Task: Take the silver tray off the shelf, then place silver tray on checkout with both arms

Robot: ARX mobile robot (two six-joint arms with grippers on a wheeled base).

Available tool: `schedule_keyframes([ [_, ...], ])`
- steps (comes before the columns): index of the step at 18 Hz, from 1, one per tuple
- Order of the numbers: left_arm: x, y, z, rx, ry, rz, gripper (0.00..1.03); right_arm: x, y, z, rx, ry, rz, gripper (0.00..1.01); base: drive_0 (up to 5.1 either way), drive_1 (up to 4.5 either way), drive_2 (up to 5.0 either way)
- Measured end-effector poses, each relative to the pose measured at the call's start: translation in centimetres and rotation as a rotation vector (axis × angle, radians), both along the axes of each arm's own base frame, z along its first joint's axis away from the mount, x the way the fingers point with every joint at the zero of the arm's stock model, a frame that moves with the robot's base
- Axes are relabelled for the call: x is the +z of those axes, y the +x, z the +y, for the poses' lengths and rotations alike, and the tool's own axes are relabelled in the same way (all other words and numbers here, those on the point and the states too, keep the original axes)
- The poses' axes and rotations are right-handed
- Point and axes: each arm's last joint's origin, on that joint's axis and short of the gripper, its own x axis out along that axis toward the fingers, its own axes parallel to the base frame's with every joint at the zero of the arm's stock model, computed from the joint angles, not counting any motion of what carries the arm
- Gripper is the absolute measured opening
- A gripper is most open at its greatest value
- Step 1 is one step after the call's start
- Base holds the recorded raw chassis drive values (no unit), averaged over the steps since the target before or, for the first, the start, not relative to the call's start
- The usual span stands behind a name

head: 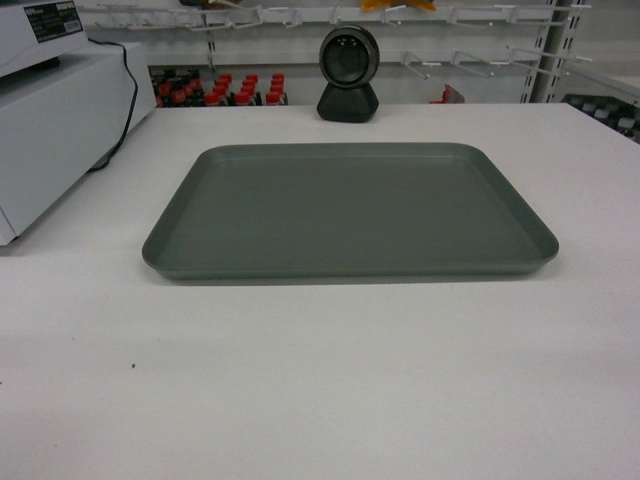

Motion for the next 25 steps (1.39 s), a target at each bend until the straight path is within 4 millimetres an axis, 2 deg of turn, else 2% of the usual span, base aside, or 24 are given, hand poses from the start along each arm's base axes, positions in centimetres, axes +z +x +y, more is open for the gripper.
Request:
schedule_keyframes([
  [11, 0.0, -1.5, 0.0, 0.000, 0.000, 0.003, 0.01, 0.1, -1.4, 0.0, 0.000, 0.000, -0.009, 0.02, 0.0, 0.00, 0.0],
  [13, -0.2, -1.7, 0.0, 0.002, 0.000, 0.016, 0.01, -0.4, -2.4, 0.0, 0.000, 0.000, 0.024, 0.02, 0.0, 0.00, 0.0],
  [14, -0.7, -2.3, 0.0, -0.003, 0.000, 0.060, 0.01, 0.1, -2.5, 0.0, 0.000, 0.000, -0.027, 0.02, 0.0, 0.00, 0.0],
  [16, 0.0, -2.7, 0.0, 0.005, 0.000, -0.005, 0.01, -0.3, -2.5, 0.0, 0.000, 0.000, 0.004, 0.02, 0.0, 0.00, 0.0],
  [24, -0.4, -2.6, 0.0, 0.003, 0.000, 0.013, 0.01, -0.2, -2.5, 0.0, 0.000, 0.000, -0.003, 0.02, 0.0, 0.00, 0.0],
  [25, -0.4, -2.6, 0.0, 0.003, -0.001, 0.014, 0.02, -0.2, -2.5, 0.0, 0.000, 0.000, -0.003, 0.07, 0.0, 0.00, 0.0],
])
